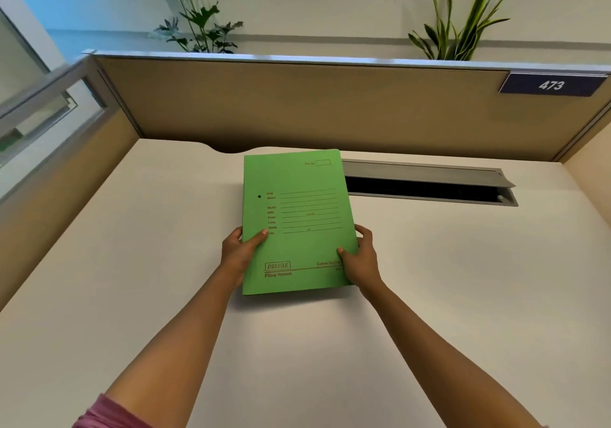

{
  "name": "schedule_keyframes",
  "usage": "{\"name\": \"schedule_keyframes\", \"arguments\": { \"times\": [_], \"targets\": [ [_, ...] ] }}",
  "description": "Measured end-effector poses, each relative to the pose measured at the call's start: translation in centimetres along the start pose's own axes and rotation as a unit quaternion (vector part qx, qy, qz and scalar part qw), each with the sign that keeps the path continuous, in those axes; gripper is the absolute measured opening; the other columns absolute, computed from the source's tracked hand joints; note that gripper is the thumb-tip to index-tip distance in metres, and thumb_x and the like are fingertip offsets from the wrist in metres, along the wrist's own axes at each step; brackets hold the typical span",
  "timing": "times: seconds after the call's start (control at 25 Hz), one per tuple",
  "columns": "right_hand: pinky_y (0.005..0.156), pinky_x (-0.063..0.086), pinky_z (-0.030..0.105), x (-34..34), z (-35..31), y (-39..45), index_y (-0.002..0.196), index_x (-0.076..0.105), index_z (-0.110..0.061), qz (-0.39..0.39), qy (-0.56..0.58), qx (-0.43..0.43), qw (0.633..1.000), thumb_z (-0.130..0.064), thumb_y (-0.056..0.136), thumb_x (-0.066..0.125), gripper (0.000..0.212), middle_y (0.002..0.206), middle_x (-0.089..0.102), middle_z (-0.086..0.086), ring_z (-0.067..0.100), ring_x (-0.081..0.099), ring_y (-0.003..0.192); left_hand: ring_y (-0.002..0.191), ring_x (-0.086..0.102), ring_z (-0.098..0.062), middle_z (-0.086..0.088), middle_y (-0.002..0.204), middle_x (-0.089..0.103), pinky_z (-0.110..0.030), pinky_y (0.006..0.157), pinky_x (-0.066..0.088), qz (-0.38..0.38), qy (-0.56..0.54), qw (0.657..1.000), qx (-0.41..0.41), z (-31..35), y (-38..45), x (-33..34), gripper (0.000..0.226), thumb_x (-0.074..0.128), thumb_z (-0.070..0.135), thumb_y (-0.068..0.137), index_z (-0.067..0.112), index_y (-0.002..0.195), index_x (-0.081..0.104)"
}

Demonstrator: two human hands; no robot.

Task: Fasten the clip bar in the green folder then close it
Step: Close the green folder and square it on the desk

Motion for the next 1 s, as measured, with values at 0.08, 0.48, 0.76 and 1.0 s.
{"name": "schedule_keyframes", "arguments": {
  "times": [0.08,0.48,0.76,1.0],
  "targets": [
    [0.087,0.048,0.035,1.5,-0.9,0.9,0.137,0.033,-0.02,0.004,-0.004,-0.009,1.0,-0.003,0.088,0.057,0.057,0.122,0.06,0.009,0.023,0.058,0.102,0.095,0.074,-0.028,-0.009,0.109,0.075,-0.045,0.088,0.06,0.016,0.041,0.999,0.008,0.5,1.2,-0.9,0.04,0.086,0.023,0.075,0.015,0.11,0.068],
    [0.106,0.039,0.051,9.0,-1.5,3.8,0.139,0.033,-0.013,0.021,-0.05,-0.003,0.999,0.0,0.087,0.059,0.06,0.136,0.05,0.011,0.03,0.05,0.125,0.106,0.066,-0.026,-0.009,0.123,0.068,-0.035,0.09,0.054,0.097,0.209,0.972,0.04,0.7,5.9,-4.5,0.074,0.094,0.027,0.061,0.011,0.123,0.058],
    [0.106,0.032,0.047,10.4,-1.1,4.6,0.142,0.03,-0.013,0.046,-0.083,0.008,0.995,-0.001,0.087,0.06,0.064,0.138,0.044,0.009,0.028,0.043,0.129,0.126,0.05,-0.028,-0.011,0.137,0.048,-0.038,0.102,0.045,0.089,0.314,0.94,0.094,-0.6,7.1,-4.5,0.111,0.096,0.029,0.057,0.016,0.148,0.034],
    [0.104,0.036,0.045,10.4,-1.2,4.7,0.145,0.028,-0.007,0.039,-0.138,-0.014,0.99,0.0,0.085,0.06,0.068,0.137,0.037,0.014,0.033,0.044,0.123,0.135,0.031,-0.029,-0.008,0.139,0.035,-0.043,0.112,0.037,0.07,0.434,0.89,0.12,-1.5,6.9,-3.3,0.113,0.088,0.054,0.058,0.019,0.15,0.032]
  ]
}}
Point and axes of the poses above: each hand's wrist, its own y-axis towards the middle knuckle, its own x-axis out of the palm, z = x × y, the point moved 2 cm from there along y, towards the middle knuckle
